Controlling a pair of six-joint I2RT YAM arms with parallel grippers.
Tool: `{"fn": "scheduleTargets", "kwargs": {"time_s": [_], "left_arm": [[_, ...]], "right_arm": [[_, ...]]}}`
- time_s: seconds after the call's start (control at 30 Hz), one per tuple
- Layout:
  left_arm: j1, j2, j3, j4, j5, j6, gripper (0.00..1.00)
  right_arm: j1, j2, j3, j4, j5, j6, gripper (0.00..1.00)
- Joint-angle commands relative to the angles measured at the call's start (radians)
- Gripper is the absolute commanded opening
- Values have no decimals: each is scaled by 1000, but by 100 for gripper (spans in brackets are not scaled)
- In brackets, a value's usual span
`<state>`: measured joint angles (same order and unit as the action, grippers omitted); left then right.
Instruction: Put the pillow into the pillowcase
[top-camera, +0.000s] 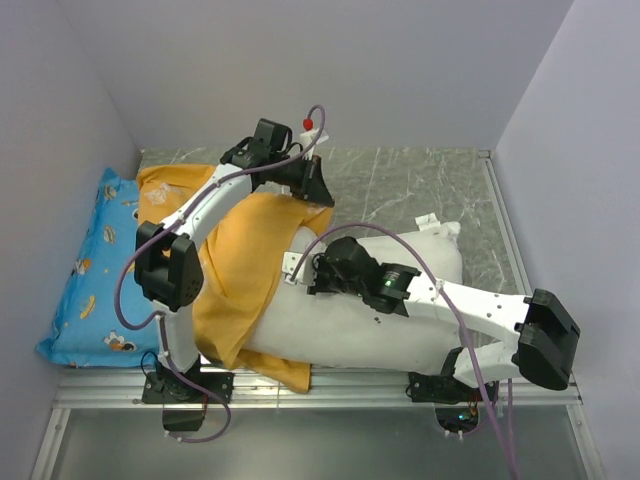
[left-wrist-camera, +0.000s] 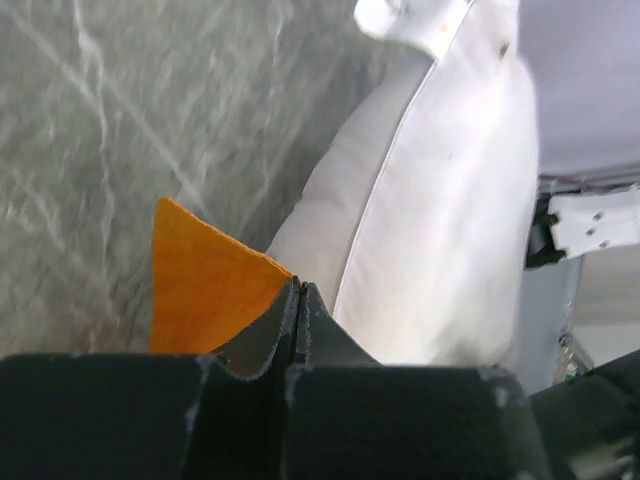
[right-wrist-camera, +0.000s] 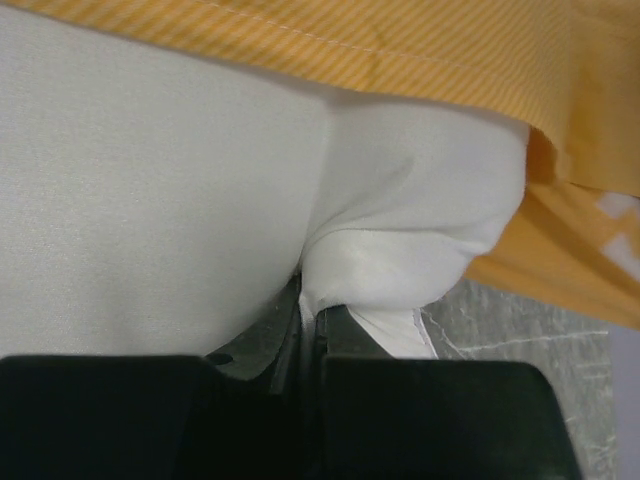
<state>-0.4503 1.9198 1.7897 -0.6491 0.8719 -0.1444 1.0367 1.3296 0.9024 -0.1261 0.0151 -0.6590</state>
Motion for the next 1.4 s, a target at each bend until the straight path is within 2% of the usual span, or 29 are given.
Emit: {"fn": "scheduleTargets", "kwargs": {"time_s": [0.0, 0.03, 0.13, 0.27, 0.37, 0.53, 0.6, 0.7, 0.8, 0.83, 0.87, 0.9, 0.93, 0.97, 1.0, 1.03, 1.07, 1.13, 1.17, 1.2, 1.23, 1.27, 1.33, 1.37], "left_arm": [[-54, 15, 94, 268, 142, -193, 0], [-80, 22, 97, 372, 147, -275, 0], [-120, 39, 109, 498, 160, -412, 0], [-163, 68, 102, 730, 191, -541, 0], [-174, 76, 73, 865, 206, -612, 0], [-203, 130, 129, 942, 206, -680, 0], [-223, 160, 178, 913, 208, -672, 0], [-243, 163, 152, 1009, 220, -734, 0], [-223, 194, 197, 1065, 237, -767, 0], [-208, 206, 235, 930, 198, -698, 4], [-167, 229, 299, 889, 179, -673, 14], [-139, 235, 316, 856, 161, -667, 40], [-108, 239, 326, 820, 100, -640, 50], [-43, 229, 347, 704, 58, -602, 57], [-7, 220, 355, 666, 33, -518, 68], [28, 209, 359, 630, 9, -465, 73], [94, 181, 384, 511, -95, -404, 74], [152, 145, 392, 421, -176, -234, 77], [182, 110, 414, 349, -300, -157, 78], [186, 90, 413, 209, -363, 3, 78], [185, 62, 395, 168, -419, 66, 78], [180, -21, 270, 155, -460, 104, 79], [171, -120, 112, 172, -545, 195, 80], [141, -198, -9, 172, -627, 248, 80]], "right_arm": [[-18, 8, 27, -124, -46, -8, 0], [-42, 17, 59, -127, -55, -19, 0], [-81, 39, 111, -132, -73, -33, 0], [-142, 65, 209, -121, -111, -48, 0], [-178, 57, 196, -92, -145, -68, 0], [-202, 39, 144, -24, -164, -99, 0], [-210, 28, 158, -21, -174, -108, 0], [-225, -15, 144, 6, -214, -149, 0], [-257, -36, 99, 37, -242, -154, 0], [-267, -32, 87, 54, -225, -154, 0], [-283, -26, 69, 63, -230, -146, 0], [-324, -14, 58, 92, -239, -140, 0], [-345, -3, 44, 115, -242, -131, 0], [-363, 11, 32, 124, -250, -117, 0], [-403, 41, 33, 123, -257, -108, 0], [-418, 60, 35, 125, -262, -88, 0], [-434, 77, 59, 125, -277, -52, 0], [-460, 127, 90, 117, -294, -10, 0], [-466, 138, 122, 111, -311, 34, 0], [-472, 158, 134, 96, -320, 56, 0], [-481, 167, 150, 85, -331, 74, 0], [-483, 177, 173, 76, -340, 111, 0], [-491, 195, 203, 19, -363, 150, 14], [-510, 198, 237, -28, -385, 204, 45]]}}
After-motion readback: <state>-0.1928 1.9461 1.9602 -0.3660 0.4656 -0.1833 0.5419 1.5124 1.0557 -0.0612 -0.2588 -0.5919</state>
